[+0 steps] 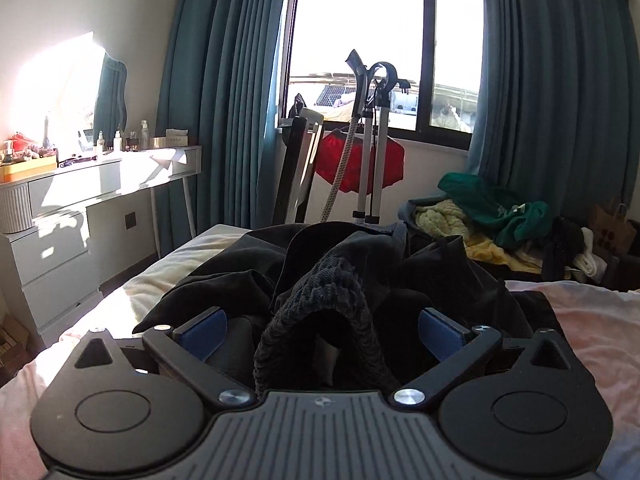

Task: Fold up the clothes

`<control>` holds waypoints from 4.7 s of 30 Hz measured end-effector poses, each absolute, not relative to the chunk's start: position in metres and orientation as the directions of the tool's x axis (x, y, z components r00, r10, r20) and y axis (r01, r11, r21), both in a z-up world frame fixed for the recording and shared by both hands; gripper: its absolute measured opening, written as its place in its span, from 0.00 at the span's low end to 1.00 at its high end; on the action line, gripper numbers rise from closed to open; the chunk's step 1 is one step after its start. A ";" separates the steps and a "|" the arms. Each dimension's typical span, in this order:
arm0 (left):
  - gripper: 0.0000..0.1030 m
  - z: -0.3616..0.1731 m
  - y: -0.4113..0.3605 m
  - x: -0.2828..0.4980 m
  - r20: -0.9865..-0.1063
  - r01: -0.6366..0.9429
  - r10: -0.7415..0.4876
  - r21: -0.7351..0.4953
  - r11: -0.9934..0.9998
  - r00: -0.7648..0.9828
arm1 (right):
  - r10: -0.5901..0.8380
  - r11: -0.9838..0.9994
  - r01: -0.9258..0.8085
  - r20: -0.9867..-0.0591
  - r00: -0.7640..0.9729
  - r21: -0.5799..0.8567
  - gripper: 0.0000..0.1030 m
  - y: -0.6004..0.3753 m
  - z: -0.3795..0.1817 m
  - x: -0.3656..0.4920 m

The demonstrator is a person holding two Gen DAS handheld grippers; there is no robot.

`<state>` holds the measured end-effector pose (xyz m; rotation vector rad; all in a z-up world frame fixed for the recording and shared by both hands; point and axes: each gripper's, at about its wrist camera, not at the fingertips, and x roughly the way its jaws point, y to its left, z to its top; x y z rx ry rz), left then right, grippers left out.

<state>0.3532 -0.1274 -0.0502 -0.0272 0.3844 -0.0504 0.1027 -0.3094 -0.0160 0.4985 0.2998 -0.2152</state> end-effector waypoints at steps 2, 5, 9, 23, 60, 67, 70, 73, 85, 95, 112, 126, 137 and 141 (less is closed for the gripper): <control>0.97 -0.056 -0.137 0.377 -0.408 0.027 -0.035 -0.026 0.999 0.912 | -0.105 0.834 0.279 -0.361 0.927 0.476 1.00 -0.318 -0.028 0.111; 0.81 -0.065 -0.141 0.400 -0.438 -0.011 -0.008 -0.041 0.999 0.899 | -0.089 0.815 0.290 -0.386 0.918 0.501 1.00 -0.326 -0.044 0.122; 0.32 -0.064 -0.139 0.412 -0.477 0.004 -0.040 -0.076 0.997 0.878 | -0.070 0.787 0.303 -0.410 0.910 0.537 1.00 -0.334 -0.058 0.130; 0.16 0.002 -0.070 0.253 -0.425 0.111 -0.162 -0.141 0.984 0.890 | -0.076 0.803 0.256 -0.333 0.940 0.539 1.00 -0.319 -0.042 0.117; 0.20 -0.095 0.144 0.174 -0.538 -0.094 -0.106 -0.330 0.939 0.836 | 0.318 0.776 0.021 -0.420 0.850 0.630 0.69 -0.253 -0.103 0.189; 0.22 -0.094 0.143 0.177 -0.548 -0.083 -0.116 -0.325 0.942 0.828 | 0.317 0.777 0.030 -0.432 0.845 0.629 0.37 -0.255 -0.093 0.184; 0.23 -0.092 0.143 0.175 -0.551 -0.071 -0.123 -0.317 0.946 0.825 | 0.314 0.750 0.062 -0.436 0.844 0.659 0.19 -0.266 -0.094 0.182; 0.24 -0.091 0.141 0.171 -0.556 -0.055 -0.129 -0.302 0.952 0.821 | 0.321 0.749 0.043 -0.420 0.849 0.661 0.03 -0.267 -0.085 0.178; 0.30 -0.080 0.145 0.156 -0.560 -0.047 -0.136 -0.301 0.952 0.818 | 0.369 0.669 0.054 -0.395 0.841 0.741 0.06 -0.279 -0.081 0.155; 0.24 -0.072 0.144 0.151 -0.518 -0.049 -0.118 -0.298 0.953 0.847 | 0.396 0.522 0.103 -0.347 0.850 0.847 0.71 -0.304 -0.110 0.169; 0.23 -0.074 0.141 0.157 -0.522 -0.054 -0.110 -0.289 0.956 0.846 | 0.456 0.599 0.004 -0.345 0.820 0.801 0.70 -0.260 -0.115 0.229; 0.23 -0.065 0.151 0.149 -0.497 -0.004 -0.179 -0.345 0.938 0.849 | 0.409 0.715 -0.063 -0.344 0.845 0.696 0.40 -0.240 -0.033 0.127; 0.24 -0.083 0.166 0.162 -0.562 -0.081 -0.151 -0.366 0.927 0.813 | 0.442 0.641 0.090 -0.463 0.768 0.762 0.56 -0.224 -0.079 0.086; 0.18 -0.072 0.170 0.173 -0.554 -0.084 -0.137 -0.355 0.931 0.821 | 0.472 0.575 0.097 -0.426 0.771 0.813 0.54 -0.223 -0.094 0.086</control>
